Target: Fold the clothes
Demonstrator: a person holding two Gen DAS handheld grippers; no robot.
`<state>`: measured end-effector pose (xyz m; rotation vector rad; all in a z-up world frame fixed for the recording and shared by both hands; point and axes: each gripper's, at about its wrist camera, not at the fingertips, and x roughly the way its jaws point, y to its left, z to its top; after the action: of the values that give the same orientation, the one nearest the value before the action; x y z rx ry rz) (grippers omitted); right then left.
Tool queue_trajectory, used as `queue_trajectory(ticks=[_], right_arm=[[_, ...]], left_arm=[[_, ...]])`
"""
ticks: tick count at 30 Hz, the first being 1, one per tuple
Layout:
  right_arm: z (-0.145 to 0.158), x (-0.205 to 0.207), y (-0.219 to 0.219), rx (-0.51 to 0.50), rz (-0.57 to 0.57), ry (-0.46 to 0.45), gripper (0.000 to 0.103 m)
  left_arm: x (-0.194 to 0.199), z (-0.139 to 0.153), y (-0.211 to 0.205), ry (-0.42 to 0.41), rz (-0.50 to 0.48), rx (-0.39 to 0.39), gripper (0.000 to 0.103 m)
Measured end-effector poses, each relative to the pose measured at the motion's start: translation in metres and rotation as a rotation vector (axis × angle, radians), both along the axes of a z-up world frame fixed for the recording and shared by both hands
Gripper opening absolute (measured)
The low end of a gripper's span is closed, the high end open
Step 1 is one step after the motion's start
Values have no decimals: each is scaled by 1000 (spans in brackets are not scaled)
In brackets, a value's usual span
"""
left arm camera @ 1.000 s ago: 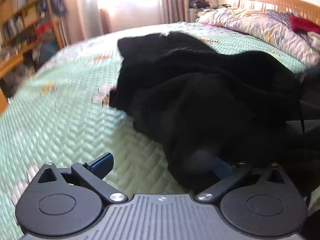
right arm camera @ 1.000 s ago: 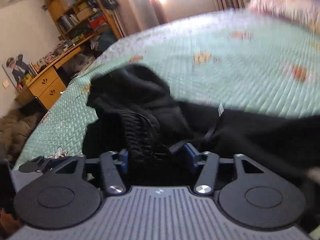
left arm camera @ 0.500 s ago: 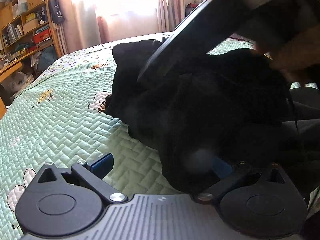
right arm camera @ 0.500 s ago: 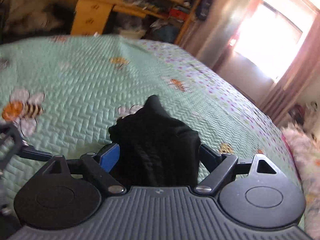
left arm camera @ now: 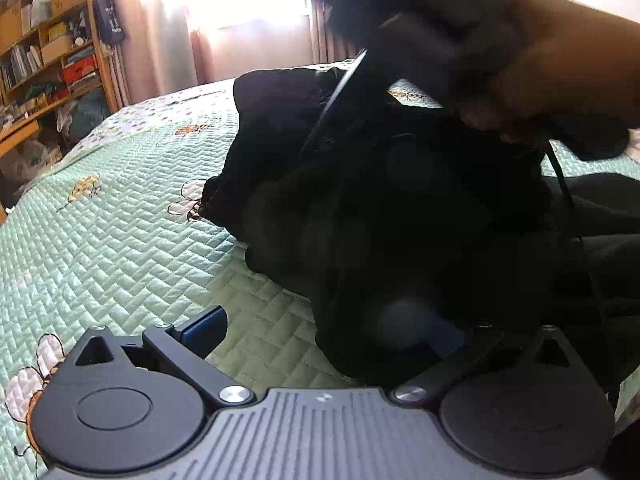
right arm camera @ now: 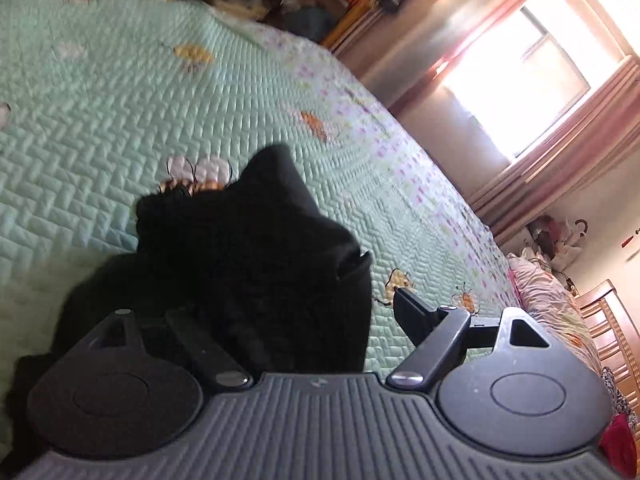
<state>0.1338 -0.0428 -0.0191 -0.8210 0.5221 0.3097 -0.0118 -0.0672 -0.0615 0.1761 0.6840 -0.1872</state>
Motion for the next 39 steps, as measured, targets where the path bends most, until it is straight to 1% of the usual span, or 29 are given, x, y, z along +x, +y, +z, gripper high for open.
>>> queue_trajectory(ticks=[1, 2, 3, 6, 8, 10, 14, 15, 18, 20, 21, 23, 24, 27, 28, 31, 32, 34, 36, 37, 39], right_arm=[[-4, 4, 2, -8, 6, 0, 68], [-6, 7, 3, -7, 17, -4, 47], [-7, 10, 3, 2, 24, -11, 41], [16, 3, -12, 142, -4, -74, 35], [49, -6, -36, 332, -38, -66, 35], [85, -21, -69, 525, -65, -50, 34], [130, -77, -121, 671, -59, -154, 34], [137, -88, -134, 707, -64, -163, 34], [121, -84, -171, 811, -168, 25, 33], [110, -81, -197, 897, -239, 156, 33], [100, -79, -214, 1023, -280, 233, 34], [78, -75, -238, 1217, -344, 332, 34], [68, -74, -248, 1302, -373, 376, 34], [48, -72, -255, 1413, -411, 424, 36], [42, -73, -262, 1479, -429, 458, 36], [17, -76, -279, 1692, -490, 564, 39], [9, -77, -281, 1743, -509, 605, 42], [3, -73, -278, 1789, -545, 683, 47], [3, -70, -278, 1753, -553, 713, 56], [7, -71, -278, 1723, -555, 708, 57], [16, -74, -281, 1654, -541, 678, 60]], left_arm=[[0, 0, 1, 1, -2, 4, 102], [-1, 1, 1, 0, -4, 6, 102], [-2, 3, 1, -1, -6, 8, 102], [-5, 7, 3, -4, -12, 7, 102], [-7, 9, 5, -4, -17, 3, 102], [-10, 12, 5, -15, -16, 8, 102], [-23, 23, 8, -72, -35, 10, 102], [-26, 27, 7, -87, -45, 9, 102], [-35, 39, -1, -127, -80, 24, 102], [-48, 47, -7, -180, -125, 50, 102], [-55, 50, -11, -209, -150, 68, 102], [-68, 57, -19, -265, -200, 104, 102], [-73, 60, -23, -288, -227, 121, 102], [-80, 62, -38, -319, -283, 180, 102], [-80, 62, -43, -319, -294, 194, 102], [-74, 66, -58, -320, -327, 205, 102], [-72, 68, -63, -321, -342, 203, 102], [-64, 73, -74, -309, -372, 200, 102], [-49, 72, -87, -277, -396, 220, 102], [-41, 72, -93, -260, -405, 230, 102], [-20, 64, -102, -224, -383, 253, 102]])
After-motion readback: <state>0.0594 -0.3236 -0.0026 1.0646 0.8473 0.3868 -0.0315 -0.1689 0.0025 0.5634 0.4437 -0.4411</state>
